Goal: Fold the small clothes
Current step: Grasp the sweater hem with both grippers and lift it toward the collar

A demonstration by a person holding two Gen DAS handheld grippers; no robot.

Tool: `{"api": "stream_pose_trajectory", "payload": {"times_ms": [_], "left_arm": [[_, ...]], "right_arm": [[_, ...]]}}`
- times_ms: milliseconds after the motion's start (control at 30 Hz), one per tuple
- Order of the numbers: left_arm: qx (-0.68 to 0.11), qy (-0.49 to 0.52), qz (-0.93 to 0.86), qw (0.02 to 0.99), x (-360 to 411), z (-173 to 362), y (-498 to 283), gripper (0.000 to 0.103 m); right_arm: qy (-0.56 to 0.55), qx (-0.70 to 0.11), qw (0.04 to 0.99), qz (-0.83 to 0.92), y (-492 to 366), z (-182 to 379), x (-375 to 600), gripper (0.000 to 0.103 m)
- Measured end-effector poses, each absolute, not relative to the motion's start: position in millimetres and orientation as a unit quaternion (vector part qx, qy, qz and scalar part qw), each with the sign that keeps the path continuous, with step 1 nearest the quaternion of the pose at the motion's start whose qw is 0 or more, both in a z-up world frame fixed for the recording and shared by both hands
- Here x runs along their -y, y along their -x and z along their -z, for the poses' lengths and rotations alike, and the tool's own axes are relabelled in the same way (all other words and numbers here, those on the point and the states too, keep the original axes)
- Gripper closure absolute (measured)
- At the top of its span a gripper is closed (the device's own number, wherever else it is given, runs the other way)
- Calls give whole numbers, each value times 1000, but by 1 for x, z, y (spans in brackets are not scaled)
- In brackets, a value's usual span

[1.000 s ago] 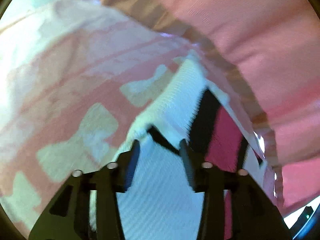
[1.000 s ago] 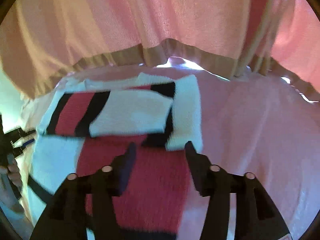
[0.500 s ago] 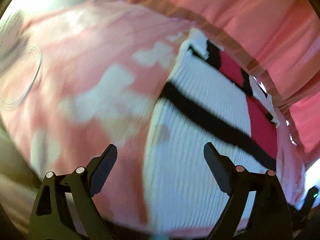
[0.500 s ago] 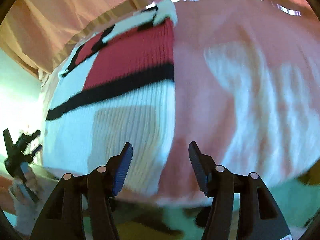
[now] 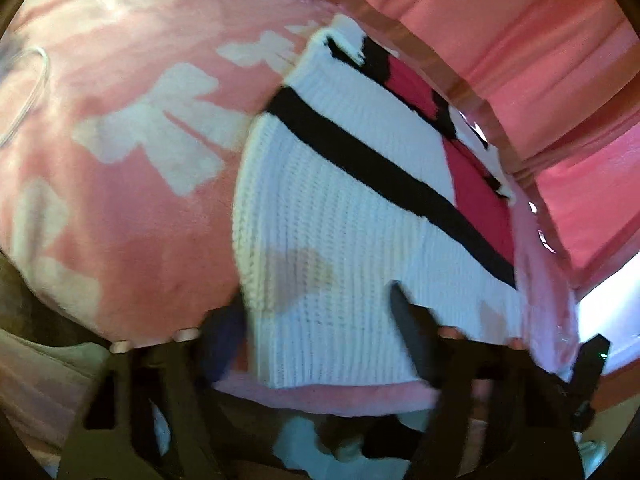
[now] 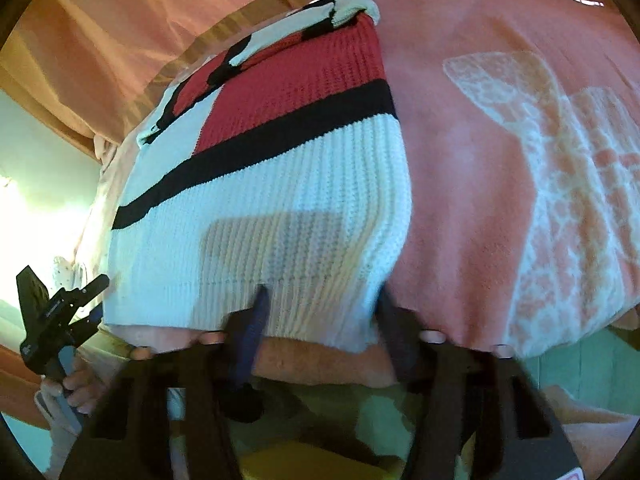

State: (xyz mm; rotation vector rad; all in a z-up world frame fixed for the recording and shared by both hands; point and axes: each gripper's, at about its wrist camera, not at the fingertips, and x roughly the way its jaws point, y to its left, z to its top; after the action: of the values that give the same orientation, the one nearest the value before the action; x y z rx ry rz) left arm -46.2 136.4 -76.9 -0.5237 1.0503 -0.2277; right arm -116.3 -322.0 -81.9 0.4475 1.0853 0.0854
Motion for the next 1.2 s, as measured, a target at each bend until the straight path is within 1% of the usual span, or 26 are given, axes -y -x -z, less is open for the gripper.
{"api": "stream_pose_trajectory", "payload": {"times_ms": [33, 67, 100, 167, 333, 567, 667, 767, 833, 933, 1033, 1100, 1200], "left_arm": [[-494, 245, 107, 827, -137, 77, 46, 76], [-503, 247, 117, 820, -136, 81, 43, 89], [-512, 252, 123, 812, -137, 83, 41, 92], [-503, 255, 120, 817, -141, 77, 45, 92], [-464, 223, 139, 846, -145, 31, 73, 93], [-462, 196, 169, 848, -141, -6, 142, 94], [-459, 197, 182, 847, -141, -17, 180, 94], [-440, 203, 190, 854, -147, -36, 213, 94], [-417, 204, 190, 865, -151, -58, 222, 94], [-377, 201, 196, 883, -151, -91, 214, 94], [-332, 171, 207, 904, -137, -127, 176, 93], [-310, 148, 201, 917, -122, -143, 132, 93], [-320, 131, 176, 922, -98, -140, 48, 93]], "right_arm": [[-214, -516, 828, -45, 114, 84, 321, 94], [-225, -513, 827, -48, 114, 86, 322, 94], [-225, -507, 831, -48, 114, 83, 322, 95], [-217, -483, 847, -53, 120, 67, 321, 96], [-222, -434, 872, -48, 154, 26, 329, 96], [-183, -436, 881, -23, 223, 8, 331, 96], [-194, -438, 877, -29, 259, 0, 333, 96], [-204, -418, 884, -42, 293, -21, 333, 96], [-204, -391, 896, -53, 306, -47, 332, 96], [-202, -336, 917, -69, 296, -86, 336, 96], [-199, -287, 933, -85, 256, -118, 348, 96], [-192, -264, 942, -79, 210, -131, 355, 96], [-210, -278, 934, -71, 126, -126, 369, 96]]}}
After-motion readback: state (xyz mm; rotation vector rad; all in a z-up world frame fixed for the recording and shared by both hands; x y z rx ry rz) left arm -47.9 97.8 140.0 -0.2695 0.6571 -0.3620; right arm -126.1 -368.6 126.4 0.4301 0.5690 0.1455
